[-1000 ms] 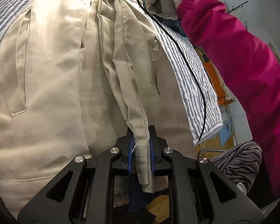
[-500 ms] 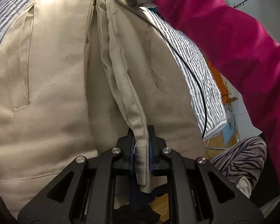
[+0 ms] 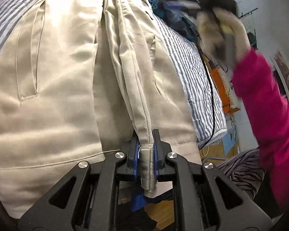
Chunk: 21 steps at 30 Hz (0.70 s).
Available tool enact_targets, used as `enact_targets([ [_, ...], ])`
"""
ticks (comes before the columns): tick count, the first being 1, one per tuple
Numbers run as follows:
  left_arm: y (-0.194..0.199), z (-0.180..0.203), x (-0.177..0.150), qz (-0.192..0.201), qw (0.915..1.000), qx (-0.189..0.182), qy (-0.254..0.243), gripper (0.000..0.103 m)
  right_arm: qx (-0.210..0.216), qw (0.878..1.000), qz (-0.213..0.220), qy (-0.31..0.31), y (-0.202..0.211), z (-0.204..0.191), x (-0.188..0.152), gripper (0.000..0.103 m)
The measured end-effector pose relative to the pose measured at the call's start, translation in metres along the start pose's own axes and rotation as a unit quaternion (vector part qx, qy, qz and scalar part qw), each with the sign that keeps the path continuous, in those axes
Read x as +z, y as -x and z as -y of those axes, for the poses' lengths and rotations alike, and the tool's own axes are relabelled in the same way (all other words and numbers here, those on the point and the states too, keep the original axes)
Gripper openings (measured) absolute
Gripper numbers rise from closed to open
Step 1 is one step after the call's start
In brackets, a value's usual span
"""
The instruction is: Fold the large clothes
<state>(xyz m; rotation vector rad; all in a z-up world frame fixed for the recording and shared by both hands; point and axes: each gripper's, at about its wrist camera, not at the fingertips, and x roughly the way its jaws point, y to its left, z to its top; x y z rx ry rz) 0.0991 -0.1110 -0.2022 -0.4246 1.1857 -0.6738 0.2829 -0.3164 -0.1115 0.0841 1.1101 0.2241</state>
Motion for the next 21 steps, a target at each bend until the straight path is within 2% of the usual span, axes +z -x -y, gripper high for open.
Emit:
enact_targets([
  [4, -0.01, 0.001, -0.004, -0.009, 0.9999, -0.003, 0.007, 0.01, 0.004, 0.999, 0.001, 0.038, -0.002, -0.016, -0.032, 0.029],
  [6, -0.012, 0.005, -0.006, -0.006, 1.0, 0.005, 0.001, 0.01, 0.006, 0.998, -0.011, 0.058, -0.021, -0.028, -0.041, 0.028],
  [8, -0.014, 0.009, -0.006, -0.001, 0.9998, 0.019, -0.009, 0.01, -0.063, 0.992, -0.038, 0.102, -0.054, -0.033, -0.047, 0.028],
  [9, -0.015, 0.012, -0.008, -0.002, 0.9995, 0.027, -0.018, 0.01, -0.076, 0.99, -0.039, 0.111, -0.061, -0.031, -0.048, 0.028],
  [13, -0.013, 0.023, -0.011, 0.002, 0.9987, 0.039, -0.034, 0.01, -0.061, 0.996, -0.026, 0.066, -0.043, -0.019, -0.036, 0.028],
  [16, -0.006, 0.028, -0.01, 0.007, 0.9986, 0.038, -0.038, 0.01, -0.018, 0.998, 0.018, 0.064, -0.019, -0.026, -0.025, 0.028],
  [18, 0.006, 0.033, -0.012, 0.02, 0.998, 0.038, -0.047, 0.011, -0.006, 0.997, 0.026, 0.07, -0.022, -0.036, -0.019, 0.028],
  [21, 0.028, 0.04, -0.012, 0.039, 0.996, 0.041, -0.069, 0.013, -0.004, 0.997, 0.011, 0.078, -0.045, -0.053, -0.018, 0.024],
])
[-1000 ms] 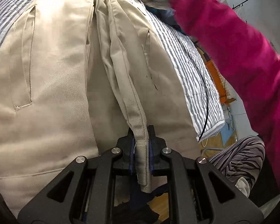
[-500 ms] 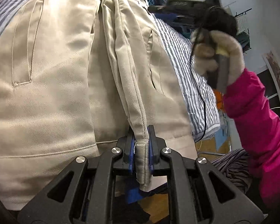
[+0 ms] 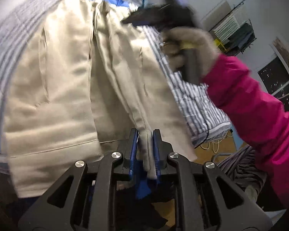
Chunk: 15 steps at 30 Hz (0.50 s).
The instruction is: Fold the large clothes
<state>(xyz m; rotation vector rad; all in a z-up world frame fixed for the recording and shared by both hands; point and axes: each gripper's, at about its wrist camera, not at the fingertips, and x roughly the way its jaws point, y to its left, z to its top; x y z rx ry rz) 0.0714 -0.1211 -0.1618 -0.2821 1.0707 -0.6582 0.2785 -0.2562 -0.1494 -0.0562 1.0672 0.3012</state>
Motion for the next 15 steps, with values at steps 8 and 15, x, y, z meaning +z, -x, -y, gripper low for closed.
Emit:
enact_targets([
  [8, 0.054, -0.013, 0.003, 0.05, 0.9977, 0.045, -0.011, 0.013, 0.044, 0.994, -0.045, 0.085, -0.016, -0.047, -0.035, 0.02],
  [15, 0.075, -0.089, 0.01, 0.055, 0.9923, 0.075, 0.082, 0.048, 0.086, 0.996, -0.036, 0.018, 0.072, -0.018, -0.082, 0.03],
])
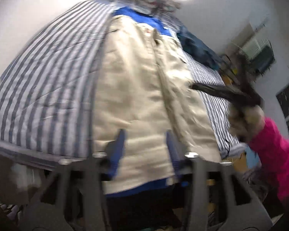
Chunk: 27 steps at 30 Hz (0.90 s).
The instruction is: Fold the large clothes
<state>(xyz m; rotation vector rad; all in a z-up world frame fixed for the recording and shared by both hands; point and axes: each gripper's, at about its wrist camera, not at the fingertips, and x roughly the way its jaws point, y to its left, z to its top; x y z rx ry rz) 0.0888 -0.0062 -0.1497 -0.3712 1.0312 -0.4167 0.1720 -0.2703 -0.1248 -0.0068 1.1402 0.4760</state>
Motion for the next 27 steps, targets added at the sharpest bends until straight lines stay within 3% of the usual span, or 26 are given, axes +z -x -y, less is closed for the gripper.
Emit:
enact_targets([
  [4, -0.008, -0.024, 0.008, -0.007, 0.9996, 0.013, 0.023, 0.049, -0.009, 0.997, 0.0, -0.071, 0.024, 0.016, -0.038, 0.032],
  [6, -0.008, -0.032, 0.003, -0.011, 0.9993, 0.018, 0.032, 0.049, -0.007, 0.994, -0.018, -0.104, 0.023, 0.018, -0.057, 0.041],
  [8, -0.012, -0.037, 0.001, -0.02, 0.9988, 0.018, 0.041, 0.048, 0.005, 0.99, -0.03, -0.137, 0.022, 0.021, -0.077, 0.059],
  [12, -0.02, -0.045, -0.008, -0.041, 0.9975, 0.03, 0.05, 0.049, 0.053, 0.978, -0.065, -0.189, 0.016, 0.027, -0.111, 0.059],
  [13, -0.022, -0.047, -0.01, -0.044, 0.997, 0.031, 0.056, 0.049, 0.061, 0.976, -0.077, -0.192, 0.014, 0.024, -0.12, 0.057],
  [15, -0.026, -0.053, -0.012, -0.051, 0.9958, 0.03, 0.07, 0.048, 0.082, 0.975, -0.092, -0.185, 0.006, 0.019, -0.126, 0.033],
  [16, -0.028, -0.054, -0.014, -0.054, 0.9952, 0.031, 0.075, 0.048, 0.094, 0.975, -0.098, -0.178, 0.003, 0.015, -0.125, 0.028],
  [17, -0.029, -0.054, -0.015, -0.056, 0.9951, 0.031, 0.075, 0.048, 0.088, 0.976, -0.096, -0.173, 0.005, 0.013, -0.124, 0.018],
  [19, -0.03, -0.048, -0.016, -0.062, 0.9956, 0.032, 0.063, 0.048, 0.069, 0.982, -0.094, -0.146, 0.014, 0.006, -0.119, 0.009],
  [23, -0.029, -0.039, -0.014, -0.06, 0.9967, 0.035, 0.041, 0.049, 0.056, 0.986, -0.071, -0.137, 0.039, 0.007, -0.12, 0.008],
  [25, -0.037, -0.043, -0.013, -0.071, 0.9957, 0.043, 0.042, 0.049, 0.057, 0.985, -0.082, -0.142, 0.027, 0.006, -0.127, 0.009],
  [27, -0.044, -0.049, -0.015, -0.081, 0.9947, 0.042, 0.047, 0.049, 0.05, 0.984, -0.088, -0.146, 0.015, 0.006, -0.132, 0.016],
])
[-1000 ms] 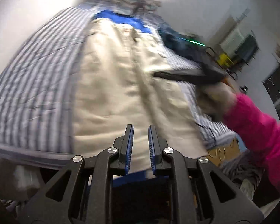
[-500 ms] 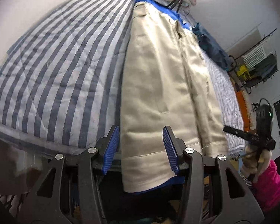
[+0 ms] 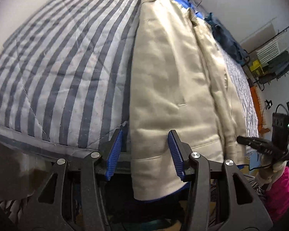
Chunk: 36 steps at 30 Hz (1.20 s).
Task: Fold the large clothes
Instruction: 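Lift the hem toward the collar with the right gripper while the left gripper grips the hem edge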
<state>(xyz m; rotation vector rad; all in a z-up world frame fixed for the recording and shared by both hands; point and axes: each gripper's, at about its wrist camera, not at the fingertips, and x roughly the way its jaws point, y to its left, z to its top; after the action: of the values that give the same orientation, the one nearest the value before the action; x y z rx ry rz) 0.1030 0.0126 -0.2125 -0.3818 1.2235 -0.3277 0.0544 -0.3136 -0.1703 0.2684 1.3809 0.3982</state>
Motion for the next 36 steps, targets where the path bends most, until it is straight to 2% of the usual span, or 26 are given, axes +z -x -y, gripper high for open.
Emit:
enact_targets([
  [3, 0.0, 0.001, 0.0, -0.002, 0.9999, -0.002, -0.011, 0.05, 0.037, 0.999, 0.005, -0.021, 0.002, 0.008, -0.003, 0.031],
  [7, 0.004, -0.003, -0.002, -0.002, 0.9999, -0.014, 0.005, 0.05, 0.049, 0.998, 0.02, -0.029, 0.014, 0.015, -0.014, 0.035],
  [9, 0.007, -0.005, -0.003, -0.005, 0.9998, -0.019, 0.007, 0.05, 0.028, 0.999, 0.027, -0.019, 0.017, 0.012, -0.016, 0.035],
  [11, 0.009, -0.006, -0.007, -0.008, 0.9997, -0.02, 0.007, 0.05, -0.024, 0.998, 0.06, 0.005, 0.027, 0.002, -0.015, 0.035],
  [13, 0.011, -0.002, -0.011, -0.01, 0.9997, -0.023, -0.003, 0.05, -0.041, 0.995, 0.082, 0.024, 0.032, -0.009, -0.012, 0.034],
  [14, 0.01, 0.0, -0.013, -0.011, 0.9996, -0.024, -0.006, 0.05, -0.035, 0.995, 0.091, 0.028, 0.035, -0.015, -0.008, 0.034],
  [17, 0.011, 0.007, -0.017, -0.008, 0.9996, -0.017, -0.022, 0.05, 0.033, 0.994, 0.094, 0.046, 0.035, -0.044, 0.002, 0.035],
  [19, 0.014, 0.009, -0.018, -0.003, 0.9996, -0.017, -0.022, 0.05, 0.077, 0.993, 0.074, 0.055, 0.023, -0.064, 0.009, 0.036],
  [21, 0.016, 0.008, -0.017, 0.003, 0.9997, -0.02, -0.017, 0.05, 0.103, 0.991, 0.051, 0.061, 0.004, -0.086, 0.016, 0.036],
  [25, 0.021, 0.002, -0.015, 0.014, 0.9998, -0.016, -0.007, 0.05, 0.104, 0.991, 0.004, 0.086, -0.04, -0.115, 0.028, 0.038],
  [27, 0.021, -0.003, -0.014, 0.015, 0.9997, -0.018, 0.001, 0.05, 0.1, 0.991, -0.001, 0.09, -0.052, -0.12, 0.032, 0.037],
  [31, 0.022, -0.007, -0.013, 0.017, 0.9996, -0.021, 0.008, 0.05, 0.142, 0.987, -0.041, 0.065, -0.07, -0.119, 0.028, 0.013],
  [36, 0.018, -0.013, -0.013, 0.011, 0.9991, -0.032, 0.025, 0.05, 0.147, 0.987, -0.033, 0.061, -0.067, -0.125, 0.02, 0.007],
])
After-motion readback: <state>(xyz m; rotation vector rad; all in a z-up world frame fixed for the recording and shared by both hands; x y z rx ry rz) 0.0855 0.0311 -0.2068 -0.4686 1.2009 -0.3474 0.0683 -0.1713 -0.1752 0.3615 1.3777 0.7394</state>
